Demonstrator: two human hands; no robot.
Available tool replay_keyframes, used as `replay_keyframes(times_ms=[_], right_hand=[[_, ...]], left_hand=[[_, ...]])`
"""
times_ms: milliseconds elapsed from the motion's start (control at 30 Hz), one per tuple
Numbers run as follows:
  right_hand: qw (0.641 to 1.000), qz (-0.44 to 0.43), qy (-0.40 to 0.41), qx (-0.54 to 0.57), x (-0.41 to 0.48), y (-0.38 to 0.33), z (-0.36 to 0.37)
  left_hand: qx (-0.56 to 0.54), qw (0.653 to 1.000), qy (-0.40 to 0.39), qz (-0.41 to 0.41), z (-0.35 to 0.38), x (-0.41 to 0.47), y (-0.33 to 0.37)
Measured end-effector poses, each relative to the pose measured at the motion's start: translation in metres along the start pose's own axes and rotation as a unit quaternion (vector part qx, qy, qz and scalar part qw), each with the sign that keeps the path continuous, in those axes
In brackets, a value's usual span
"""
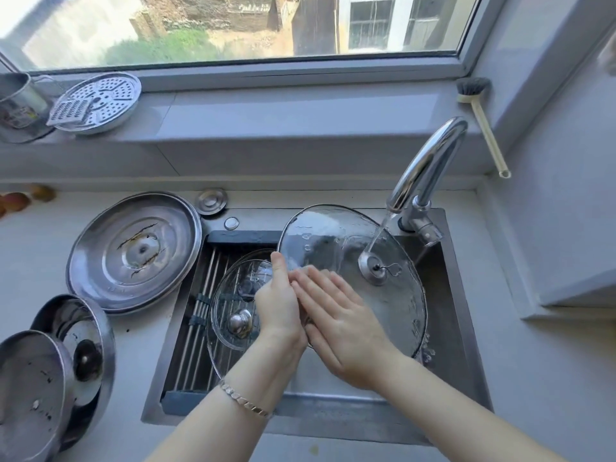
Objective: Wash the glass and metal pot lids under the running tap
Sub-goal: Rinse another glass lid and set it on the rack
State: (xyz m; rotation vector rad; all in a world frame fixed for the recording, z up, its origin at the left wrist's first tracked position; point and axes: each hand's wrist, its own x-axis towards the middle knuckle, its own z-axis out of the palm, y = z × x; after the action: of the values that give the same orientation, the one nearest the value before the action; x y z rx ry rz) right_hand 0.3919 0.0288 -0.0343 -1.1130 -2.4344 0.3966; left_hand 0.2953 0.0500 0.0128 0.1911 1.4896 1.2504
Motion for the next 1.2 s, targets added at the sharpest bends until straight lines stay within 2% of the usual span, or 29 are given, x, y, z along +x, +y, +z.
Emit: replay_keyframes(times_ms=[67, 167, 233, 367, 400, 467, 567, 633, 700, 800, 833, 867, 933, 967, 1000, 1033, 1133, 1200], right_hand=[[1.000, -0.021, -0.010, 0.000, -0.014, 0.011, 0.000], [0.992, 0.089, 0.013, 0.090, -0.007, 0.025, -0.007], [0.986, 0.116, 0.032, 0.115, -0.003, 0.021, -0.008], [0.999, 0.013, 0.009, 0.044, -0.015, 0.000, 0.005], [0.999, 0.010, 0.007, 0.045, -0.019, 0.003, 0.005], [0.993, 0.080, 0.012, 0.091, -0.025, 0.020, 0.005], [0.949, 0.258, -0.008, 0.179, -0.033, 0.047, 0.005], [0.927, 0.325, -0.031, 0.183, -0.034, 0.047, 0.005], [0.934, 0.319, -0.054, 0.154, -0.032, 0.028, 0.000], [0.968, 0.221, -0.069, 0.101, -0.034, -0.008, 0.003], [0.966, 0.231, -0.060, 0.103, -0.032, -0.007, 0.005], [0.953, 0.274, -0.054, 0.118, -0.027, 0.000, 0.005], [0.893, 0.412, -0.055, 0.174, -0.014, 0.024, 0.003], [0.865, 0.461, -0.048, 0.193, -0.010, 0.032, 0.001], [0.856, 0.477, -0.044, 0.194, -0.008, 0.032, 0.002], [0.867, 0.463, -0.044, 0.178, -0.008, 0.026, 0.003], [0.936, 0.326, -0.029, 0.128, -0.011, -0.012, 0.009], [0.949, 0.291, -0.009, 0.124, -0.014, -0.016, 0.011]], left_hand=[[0.001, 1.000, 0.000, -0.002, -0.003, -0.001, 0.000], [-0.003, 1.000, 0.007, 0.017, -0.001, -0.008, -0.004], [-0.021, 0.999, 0.016, 0.024, 0.003, -0.012, -0.004], [-0.053, 0.997, 0.047, 0.022, 0.004, -0.007, 0.002], [-0.062, 0.997, 0.047, 0.018, 0.003, -0.006, 0.002], [-0.076, 0.996, 0.049, 0.015, 0.000, -0.005, 0.002], [-0.091, 0.994, 0.060, 0.025, -0.002, -0.004, 0.000], [-0.097, 0.993, 0.067, 0.028, -0.003, -0.003, 0.001], [-0.095, 0.992, 0.075, 0.026, -0.002, -0.002, 0.001], [-0.087, 0.993, 0.078, 0.024, 0.000, -0.004, -0.002], [-0.087, 0.993, 0.080, 0.024, 0.000, -0.004, -0.003], [-0.088, 0.992, 0.083, 0.025, 0.000, -0.005, -0.004], [-0.088, 0.992, 0.087, 0.030, -0.002, -0.006, -0.006], [-0.088, 0.992, 0.086, 0.034, -0.002, -0.007, -0.006], [-0.087, 0.992, 0.083, 0.038, -0.002, -0.008, -0.006], [-0.085, 0.992, 0.080, 0.040, -0.002, -0.008, -0.005], [-0.078, 0.994, 0.072, 0.038, -0.001, -0.007, -0.002], [-0.074, 0.994, 0.071, 0.036, -0.003, -0.007, -0.001]])
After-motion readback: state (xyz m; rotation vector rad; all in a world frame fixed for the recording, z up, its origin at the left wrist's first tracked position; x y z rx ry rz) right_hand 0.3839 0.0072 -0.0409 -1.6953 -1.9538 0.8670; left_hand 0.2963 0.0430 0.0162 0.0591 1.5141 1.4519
